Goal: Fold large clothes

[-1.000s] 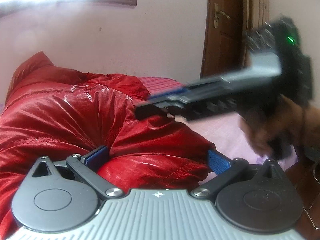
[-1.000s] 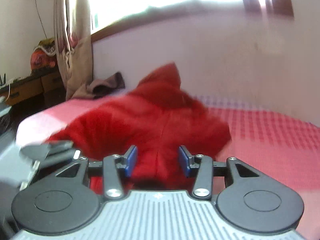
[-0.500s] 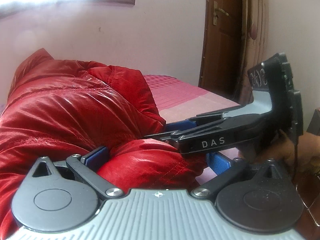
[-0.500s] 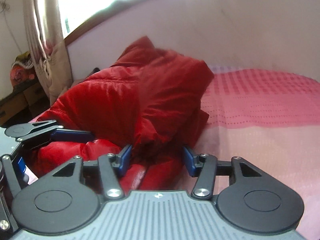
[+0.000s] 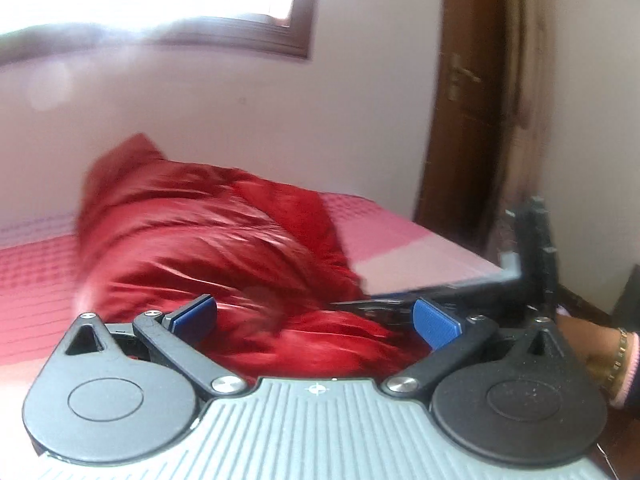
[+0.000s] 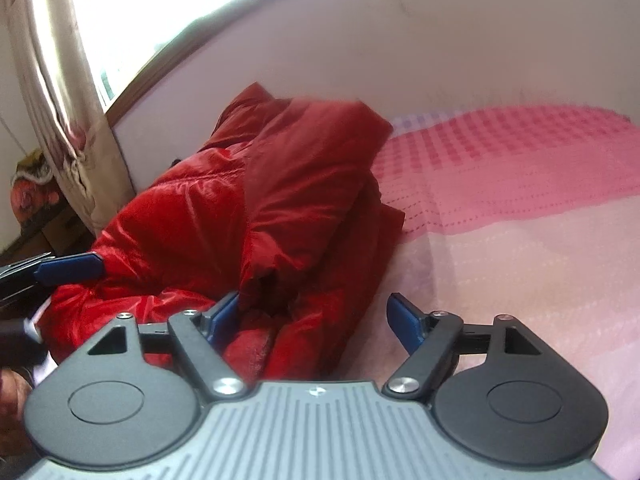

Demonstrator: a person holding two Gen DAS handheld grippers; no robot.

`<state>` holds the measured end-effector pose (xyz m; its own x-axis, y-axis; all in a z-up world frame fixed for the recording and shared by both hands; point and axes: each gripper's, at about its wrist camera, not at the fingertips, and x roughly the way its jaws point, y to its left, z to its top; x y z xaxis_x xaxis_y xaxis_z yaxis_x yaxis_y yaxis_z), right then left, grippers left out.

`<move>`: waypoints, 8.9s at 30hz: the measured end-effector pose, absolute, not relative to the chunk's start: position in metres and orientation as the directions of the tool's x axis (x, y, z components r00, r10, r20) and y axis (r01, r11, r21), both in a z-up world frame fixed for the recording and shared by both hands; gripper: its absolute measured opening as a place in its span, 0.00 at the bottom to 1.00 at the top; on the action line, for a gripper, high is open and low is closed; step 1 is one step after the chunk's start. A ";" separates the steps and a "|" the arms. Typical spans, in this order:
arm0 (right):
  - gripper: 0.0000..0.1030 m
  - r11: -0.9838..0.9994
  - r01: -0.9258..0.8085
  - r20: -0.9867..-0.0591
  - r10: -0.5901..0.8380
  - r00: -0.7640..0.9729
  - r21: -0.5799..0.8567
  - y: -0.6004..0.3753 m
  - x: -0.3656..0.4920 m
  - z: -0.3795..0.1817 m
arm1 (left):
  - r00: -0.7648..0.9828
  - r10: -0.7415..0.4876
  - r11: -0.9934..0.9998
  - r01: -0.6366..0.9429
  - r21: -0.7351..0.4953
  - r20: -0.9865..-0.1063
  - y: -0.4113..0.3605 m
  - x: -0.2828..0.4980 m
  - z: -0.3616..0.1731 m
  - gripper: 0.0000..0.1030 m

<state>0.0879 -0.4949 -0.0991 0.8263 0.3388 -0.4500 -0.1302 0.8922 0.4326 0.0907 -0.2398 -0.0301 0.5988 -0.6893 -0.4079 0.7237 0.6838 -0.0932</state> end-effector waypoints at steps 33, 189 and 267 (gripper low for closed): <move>1.00 0.836 -0.058 -0.439 0.345 0.830 0.546 -0.499 0.095 -0.115 | 0.677 -0.532 0.793 0.609 -0.019 -0.508 -0.215 0.148 -0.037 1.00; 0.80 0.669 -0.552 -0.369 0.739 0.564 0.498 -0.126 0.247 -0.068 | 0.829 -0.159 0.947 -0.026 -0.321 -0.537 0.131 0.128 -0.011 1.00; 1.00 0.924 -0.361 -0.574 0.366 0.733 0.128 -0.111 0.054 -0.020 | 0.706 0.205 0.945 -0.323 -0.051 -0.678 0.009 -0.031 0.033 1.00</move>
